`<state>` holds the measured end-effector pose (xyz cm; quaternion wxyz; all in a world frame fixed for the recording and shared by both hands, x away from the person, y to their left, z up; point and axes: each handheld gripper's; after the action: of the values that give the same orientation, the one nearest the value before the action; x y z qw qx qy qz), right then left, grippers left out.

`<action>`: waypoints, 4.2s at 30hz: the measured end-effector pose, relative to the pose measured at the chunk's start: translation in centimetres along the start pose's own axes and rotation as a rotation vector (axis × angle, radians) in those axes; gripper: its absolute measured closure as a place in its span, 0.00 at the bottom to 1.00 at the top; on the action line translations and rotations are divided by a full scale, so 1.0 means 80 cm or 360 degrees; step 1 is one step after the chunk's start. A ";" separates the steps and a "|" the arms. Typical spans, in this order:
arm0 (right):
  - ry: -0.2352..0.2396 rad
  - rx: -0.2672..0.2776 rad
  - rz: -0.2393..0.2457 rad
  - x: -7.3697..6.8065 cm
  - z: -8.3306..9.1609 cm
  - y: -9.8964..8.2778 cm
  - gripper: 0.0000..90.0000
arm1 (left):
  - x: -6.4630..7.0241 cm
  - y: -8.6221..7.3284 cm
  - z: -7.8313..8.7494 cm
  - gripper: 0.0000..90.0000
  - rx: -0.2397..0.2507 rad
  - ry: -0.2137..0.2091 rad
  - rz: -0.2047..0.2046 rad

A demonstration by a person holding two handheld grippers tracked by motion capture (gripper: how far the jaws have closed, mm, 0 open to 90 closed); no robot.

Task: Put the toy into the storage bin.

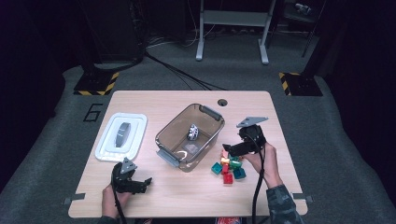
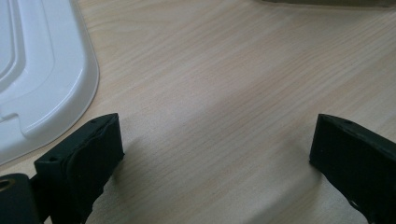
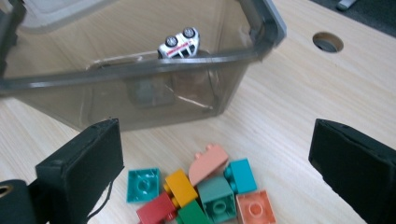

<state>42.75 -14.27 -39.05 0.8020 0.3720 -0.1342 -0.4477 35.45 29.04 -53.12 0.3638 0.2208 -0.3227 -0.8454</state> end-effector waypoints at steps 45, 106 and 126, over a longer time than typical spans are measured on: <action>-0.0298 -0.0164 -0.0392 0.051 -0.026 -0.173 0.12 | 0.000 0.000 0.000 0.03 -0.0001 -0.0002 0.0000; -0.0421 0.0029 -0.0579 0.058 0.008 -0.186 0.65 | -0.001 0.000 0.000 0.03 0.0004 -0.0003 -0.0014; -0.0286 0.0176 -0.0496 0.058 0.034 -0.127 0.65 | -0.001 0.000 0.000 0.03 0.0004 -0.0004 -0.0010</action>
<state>37.60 -22.59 -45.01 0.6859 0.3905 -0.1704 -0.5899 35.53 29.07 -53.12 0.3605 0.2211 -0.3235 -0.8465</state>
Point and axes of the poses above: each handheld gripper's, and its own axes: z roughly backward along the jaws, y roughly out of its top, x roughly to its right, and after that the axes turned 10 degrees about -z, right-handed
